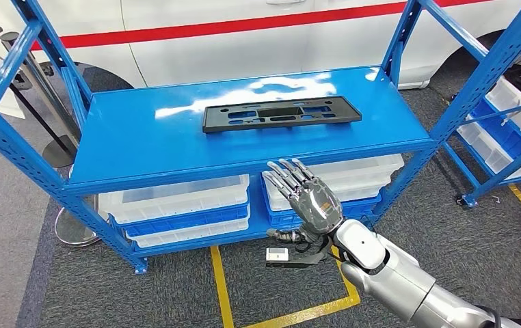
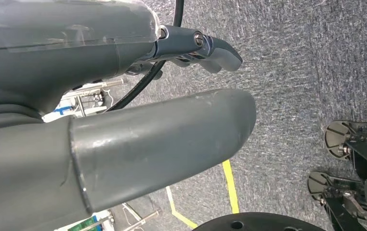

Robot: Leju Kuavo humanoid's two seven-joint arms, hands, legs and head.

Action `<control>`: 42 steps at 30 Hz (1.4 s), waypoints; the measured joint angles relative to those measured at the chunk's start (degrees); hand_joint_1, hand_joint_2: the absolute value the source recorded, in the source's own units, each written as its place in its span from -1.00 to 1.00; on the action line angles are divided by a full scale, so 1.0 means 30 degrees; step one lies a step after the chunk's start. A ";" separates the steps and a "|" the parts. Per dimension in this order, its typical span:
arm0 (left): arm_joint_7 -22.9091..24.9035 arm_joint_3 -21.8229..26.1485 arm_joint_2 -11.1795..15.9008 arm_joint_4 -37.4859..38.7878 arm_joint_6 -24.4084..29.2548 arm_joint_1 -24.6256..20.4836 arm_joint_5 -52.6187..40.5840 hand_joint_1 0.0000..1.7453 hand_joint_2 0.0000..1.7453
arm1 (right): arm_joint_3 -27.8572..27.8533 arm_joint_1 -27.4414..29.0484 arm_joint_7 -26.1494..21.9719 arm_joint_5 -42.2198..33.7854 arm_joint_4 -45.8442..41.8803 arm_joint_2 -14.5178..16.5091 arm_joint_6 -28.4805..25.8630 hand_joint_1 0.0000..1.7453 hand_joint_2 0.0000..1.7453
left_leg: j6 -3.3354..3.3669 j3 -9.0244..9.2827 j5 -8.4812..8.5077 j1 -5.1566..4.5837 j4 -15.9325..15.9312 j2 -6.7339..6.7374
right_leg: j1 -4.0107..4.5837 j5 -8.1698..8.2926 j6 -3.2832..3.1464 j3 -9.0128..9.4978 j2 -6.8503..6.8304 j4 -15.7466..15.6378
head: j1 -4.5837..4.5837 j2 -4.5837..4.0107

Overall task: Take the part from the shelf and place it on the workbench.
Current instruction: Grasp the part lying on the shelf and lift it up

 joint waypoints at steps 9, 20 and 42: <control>-0.0098 -0.0219 -0.0064 0.0000 0.0100 0.0037 -0.0104 -1.00 -1.00 | 0.0000 0.0083 0.0000 -0.0018 0.0000 0.0000 0.0078 -1.00 -1.00 | 0.0000 -0.0007 -0.0001 -0.0015 0.0024 -0.0001 | -0.0029 0.0017 0.0027 -0.0003 0.0000 -0.0013 | 0.0000 0.0000; -0.0149 -0.0373 -0.0089 0.0007 0.0091 0.0026 -0.0173 -1.00 -1.00 | -0.0013 0.0129 0.0000 -0.0018 -0.0075 -0.0004 0.0138 -1.00 -1.00 | 0.0228 0.0012 -0.0043 -0.0018 -0.0088 0.0005 | -0.0139 0.0004 0.0255 0.0051 0.0001 -0.0163 | -0.0002 0.0000; -0.0155 -0.0394 -0.0226 0.0045 0.0051 0.0007 -0.0357 -1.00 -1.00 | -0.0057 0.0281 0.0002 -0.0177 -0.0306 -0.0066 0.0264 -1.00 -1.00 | -0.1013 -0.2542 -0.2550 0.0651 0.5309 0.0168 | -0.0233 0.1569 -0.0355 -0.2020 -0.0078 0.0321 | 0.0004 0.0000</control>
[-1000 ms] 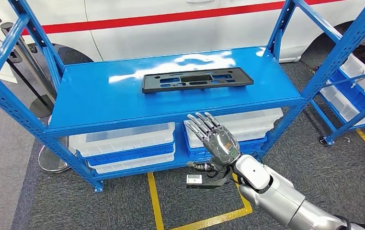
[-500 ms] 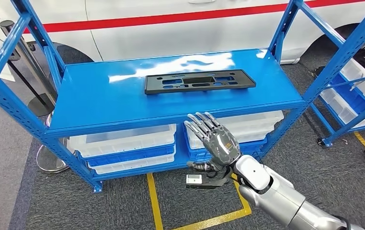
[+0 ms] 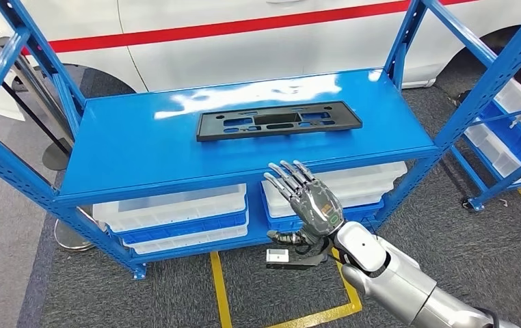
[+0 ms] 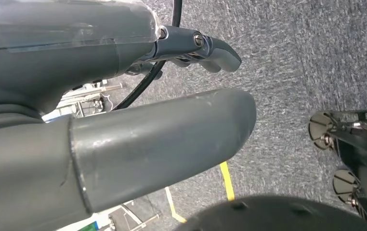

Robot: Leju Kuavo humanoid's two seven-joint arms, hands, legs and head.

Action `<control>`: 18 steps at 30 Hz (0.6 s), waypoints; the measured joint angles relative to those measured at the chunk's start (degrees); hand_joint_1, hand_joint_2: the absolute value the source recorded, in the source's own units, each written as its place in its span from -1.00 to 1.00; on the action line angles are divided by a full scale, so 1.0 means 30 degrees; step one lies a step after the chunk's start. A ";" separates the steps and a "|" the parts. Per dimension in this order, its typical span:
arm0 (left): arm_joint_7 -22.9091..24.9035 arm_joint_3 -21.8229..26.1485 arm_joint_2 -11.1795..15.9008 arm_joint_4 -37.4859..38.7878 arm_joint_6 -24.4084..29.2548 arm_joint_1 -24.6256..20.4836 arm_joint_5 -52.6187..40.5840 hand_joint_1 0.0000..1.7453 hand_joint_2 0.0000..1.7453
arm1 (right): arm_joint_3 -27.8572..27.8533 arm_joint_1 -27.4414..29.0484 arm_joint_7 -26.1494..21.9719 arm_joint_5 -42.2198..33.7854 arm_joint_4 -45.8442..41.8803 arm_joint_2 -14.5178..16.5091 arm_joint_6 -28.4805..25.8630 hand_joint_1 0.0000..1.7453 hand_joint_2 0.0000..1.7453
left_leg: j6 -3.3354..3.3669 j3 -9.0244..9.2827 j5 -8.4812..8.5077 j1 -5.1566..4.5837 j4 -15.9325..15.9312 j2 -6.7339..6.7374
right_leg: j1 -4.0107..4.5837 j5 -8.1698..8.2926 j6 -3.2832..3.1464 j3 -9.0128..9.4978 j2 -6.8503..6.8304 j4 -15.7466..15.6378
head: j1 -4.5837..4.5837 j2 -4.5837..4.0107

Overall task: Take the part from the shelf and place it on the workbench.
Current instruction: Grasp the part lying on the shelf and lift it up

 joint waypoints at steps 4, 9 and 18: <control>0.0007 0.0000 0.0002 0.0006 0.0000 0.0035 -0.0002 -1.00 -1.00 | 0.0020 -0.0001 0.0004 -0.0007 -0.0004 0.0000 0.0035 -1.00 -1.00 | -0.0154 0.0919 0.2756 0.0198 -0.3341 0.0069 | -0.0127 -0.0433 0.0302 0.0462 0.0036 0.0086 | -0.0005 0.0000; 0.0005 0.0000 -0.0002 0.0006 0.0000 -0.0035 -0.0002 -1.00 -1.00 | 0.0017 -0.0039 0.0004 -0.0011 -0.0011 -0.0002 0.0064 -1.00 -1.00 | 0.0388 0.1725 0.2917 0.0100 -0.5143 0.0033 | -0.0106 -0.0711 0.0915 0.0577 0.0041 0.0025 | -0.0018 0.0000; 0.0011 0.0000 -0.0026 0.0006 0.0000 -0.0007 -0.0004 -1.00 -1.00 | 0.0040 0.0024 0.0005 -0.0016 0.0015 -0.0029 0.0086 -1.00 -1.00 | 0.1040 0.2566 0.2405 -0.0175 -0.5372 0.0000 | 0.0073 -0.0515 0.0729 -0.2472 0.0042 0.3715 | -0.0011 0.0000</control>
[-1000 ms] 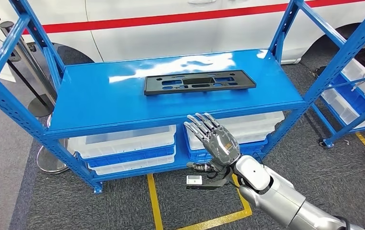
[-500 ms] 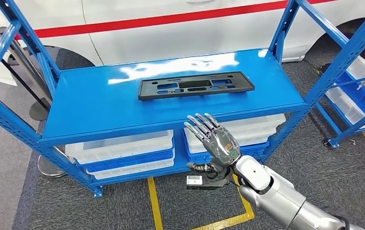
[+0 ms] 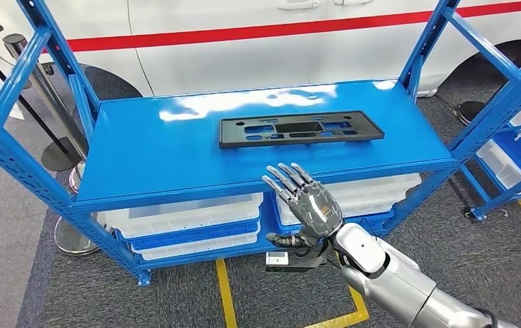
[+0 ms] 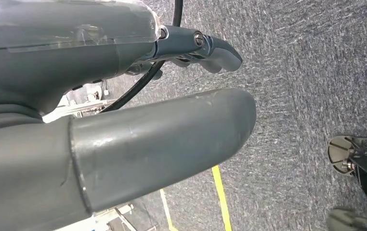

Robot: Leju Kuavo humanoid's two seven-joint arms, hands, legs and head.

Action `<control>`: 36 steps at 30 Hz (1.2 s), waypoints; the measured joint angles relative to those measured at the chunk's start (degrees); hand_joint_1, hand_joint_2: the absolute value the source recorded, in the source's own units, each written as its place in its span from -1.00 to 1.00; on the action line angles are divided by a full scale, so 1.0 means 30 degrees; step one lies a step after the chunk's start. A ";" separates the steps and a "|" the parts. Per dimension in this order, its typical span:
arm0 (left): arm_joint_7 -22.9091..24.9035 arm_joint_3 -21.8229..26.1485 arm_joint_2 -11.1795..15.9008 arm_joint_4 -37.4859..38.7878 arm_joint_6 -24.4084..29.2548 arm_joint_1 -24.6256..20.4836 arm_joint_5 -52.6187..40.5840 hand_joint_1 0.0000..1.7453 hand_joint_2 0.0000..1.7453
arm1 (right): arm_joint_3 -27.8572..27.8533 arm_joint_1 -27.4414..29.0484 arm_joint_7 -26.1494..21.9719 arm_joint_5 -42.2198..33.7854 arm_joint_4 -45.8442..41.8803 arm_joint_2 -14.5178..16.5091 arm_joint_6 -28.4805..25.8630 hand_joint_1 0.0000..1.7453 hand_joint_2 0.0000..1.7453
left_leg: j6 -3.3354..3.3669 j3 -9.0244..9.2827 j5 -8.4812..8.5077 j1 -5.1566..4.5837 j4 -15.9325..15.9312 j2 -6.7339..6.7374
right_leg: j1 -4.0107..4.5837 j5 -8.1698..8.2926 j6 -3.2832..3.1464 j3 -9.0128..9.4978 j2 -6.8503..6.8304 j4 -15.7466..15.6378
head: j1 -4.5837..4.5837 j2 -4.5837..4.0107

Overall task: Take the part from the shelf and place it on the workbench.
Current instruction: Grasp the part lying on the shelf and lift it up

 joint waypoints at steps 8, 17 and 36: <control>0.0011 0.0000 -0.0051 0.0031 0.0000 -0.0101 -0.0060 -1.00 -1.00 | -0.0009 -0.0098 -0.0033 -0.0157 -0.0036 -0.0007 0.0122 -1.00 -1.00 | -0.0592 0.0212 -0.0756 -0.0090 0.0419 0.0036 | 0.0170 0.1331 -0.0725 0.1719 0.0023 -0.3794 | 0.0004 0.0000; 0.0075 -0.0007 -0.0009 0.0069 -0.0046 -0.0056 -0.0393 -1.00 -1.00 | 0.0082 -0.0129 -0.0066 -0.0344 -0.0073 0.0007 0.0290 -1.00 -1.00 | -0.1200 -0.1328 0.0346 0.0418 0.1490 0.0086 | -0.0042 0.0635 -0.0524 0.2528 -0.0033 -0.3785 | -0.0014 0.0000; 0.0076 -0.0007 -0.0009 0.0095 -0.0124 -0.0106 -0.0501 -1.00 -1.00 | 0.0060 -0.0130 -0.0066 -0.0379 -0.0230 0.0000 0.0454 -1.00 -1.00 | -0.0564 0.0454 -0.0444 0.0155 -0.0156 0.0010 | 0.0148 0.1326 -0.0241 0.1425 0.0028 -0.3503 | -0.0007 0.0000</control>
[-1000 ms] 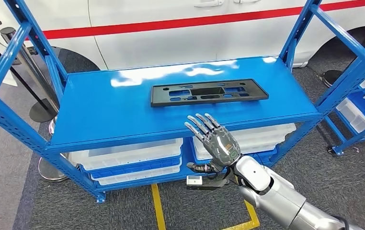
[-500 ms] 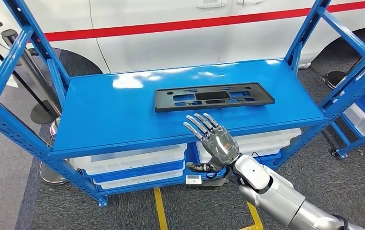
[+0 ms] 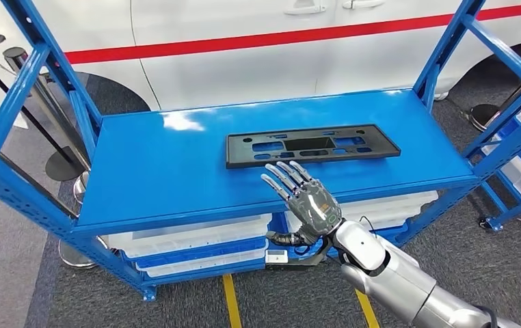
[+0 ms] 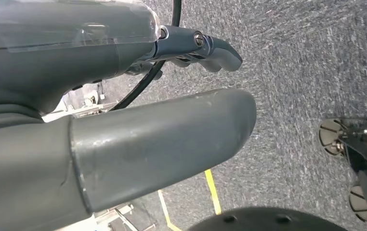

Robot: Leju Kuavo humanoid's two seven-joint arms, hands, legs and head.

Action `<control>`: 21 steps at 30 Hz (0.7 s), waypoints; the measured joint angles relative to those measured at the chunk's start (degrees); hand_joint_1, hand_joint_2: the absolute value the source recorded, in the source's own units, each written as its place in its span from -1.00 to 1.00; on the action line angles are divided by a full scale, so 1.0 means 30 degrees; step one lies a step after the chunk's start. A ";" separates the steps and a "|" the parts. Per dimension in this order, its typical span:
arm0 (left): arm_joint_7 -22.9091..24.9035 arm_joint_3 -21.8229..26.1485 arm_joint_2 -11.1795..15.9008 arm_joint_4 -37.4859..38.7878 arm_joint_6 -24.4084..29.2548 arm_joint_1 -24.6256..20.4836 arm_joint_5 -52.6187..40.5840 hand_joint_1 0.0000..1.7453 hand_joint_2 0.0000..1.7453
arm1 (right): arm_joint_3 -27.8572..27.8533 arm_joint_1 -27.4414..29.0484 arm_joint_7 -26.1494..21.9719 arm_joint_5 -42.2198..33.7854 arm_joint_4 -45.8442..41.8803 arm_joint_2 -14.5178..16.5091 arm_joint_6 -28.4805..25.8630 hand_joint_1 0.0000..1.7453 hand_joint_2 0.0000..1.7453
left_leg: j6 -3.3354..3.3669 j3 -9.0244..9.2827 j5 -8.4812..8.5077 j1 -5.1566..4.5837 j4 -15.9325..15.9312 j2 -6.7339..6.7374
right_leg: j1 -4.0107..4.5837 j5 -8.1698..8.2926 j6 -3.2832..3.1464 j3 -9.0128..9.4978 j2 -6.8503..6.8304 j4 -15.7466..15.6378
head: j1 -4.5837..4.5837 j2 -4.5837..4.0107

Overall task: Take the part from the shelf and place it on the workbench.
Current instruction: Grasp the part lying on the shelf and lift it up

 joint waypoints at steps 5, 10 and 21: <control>-0.0002 0.0000 0.0035 0.0029 -0.0007 -0.0031 0.0000 -1.00 -1.00 | -0.0005 -0.0031 0.0000 -0.0075 -0.0062 0.0004 0.0065 -1.00 -1.00 | -0.0534 -0.1339 -0.1510 0.0096 0.2977 0.0063 | -0.0212 -0.0157 -0.0447 0.0610 -0.0044 -0.0416 | -0.0013 0.0000; 0.0000 0.0000 0.0042 0.0029 -0.0007 0.0086 0.0000 -1.00 -1.00 | 0.0016 0.0013 0.0000 -0.0160 -0.0058 0.0007 0.0195 -1.00 -1.00 | -0.0729 -0.2587 -0.0216 0.0267 0.3648 0.0075 | -0.0227 -0.0620 -0.0401 0.1108 -0.0024 -0.0355 | -0.0017 0.0000; -0.0031 0.0000 0.0062 0.0029 -0.0104 -0.0054 -0.0102 -1.00 -1.00 | 0.0002 -0.0304 -0.0266 -0.0674 -0.0067 0.0000 0.0791 -1.00 -1.00 | 0.0356 -0.0889 0.0797 0.0198 0.0036 0.0059 | -0.0269 -0.2809 0.0554 -0.0782 -0.0006 0.3800 | -0.0004 0.0000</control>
